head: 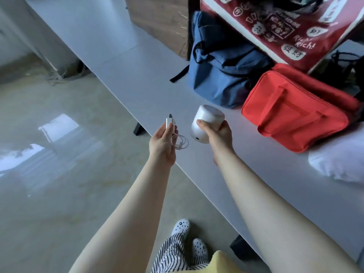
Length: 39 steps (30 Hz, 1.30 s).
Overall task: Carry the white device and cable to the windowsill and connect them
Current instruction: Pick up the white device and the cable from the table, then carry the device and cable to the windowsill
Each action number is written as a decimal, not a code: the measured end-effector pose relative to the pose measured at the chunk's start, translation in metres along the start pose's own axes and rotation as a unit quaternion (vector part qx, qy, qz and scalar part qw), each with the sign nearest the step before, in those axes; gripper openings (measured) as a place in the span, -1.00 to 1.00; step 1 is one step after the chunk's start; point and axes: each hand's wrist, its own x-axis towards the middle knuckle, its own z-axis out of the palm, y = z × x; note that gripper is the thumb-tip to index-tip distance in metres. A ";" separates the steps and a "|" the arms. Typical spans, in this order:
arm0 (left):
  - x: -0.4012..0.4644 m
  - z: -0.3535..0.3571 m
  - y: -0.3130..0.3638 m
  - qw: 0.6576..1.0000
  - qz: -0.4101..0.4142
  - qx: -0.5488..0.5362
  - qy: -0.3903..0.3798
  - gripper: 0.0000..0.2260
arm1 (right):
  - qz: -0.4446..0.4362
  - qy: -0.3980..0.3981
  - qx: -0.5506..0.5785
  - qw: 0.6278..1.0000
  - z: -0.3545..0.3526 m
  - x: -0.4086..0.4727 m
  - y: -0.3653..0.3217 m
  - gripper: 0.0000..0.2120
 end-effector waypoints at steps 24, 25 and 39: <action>-0.046 -0.249 0.170 0.911 0.133 -0.335 0.200 -0.86 | 0.038 -0.317 -0.093 0.943 0.263 -0.138 0.020 -0.48; -0.041 -0.259 0.180 0.912 0.129 -0.336 0.198 -0.90 | 0.040 -0.321 -0.094 0.941 0.277 -0.143 0.020 -0.50; 0.028 -0.336 0.264 0.922 0.105 -0.305 0.216 -0.92 | 0.061 -0.353 -0.113 0.927 0.417 -0.143 0.038 -0.51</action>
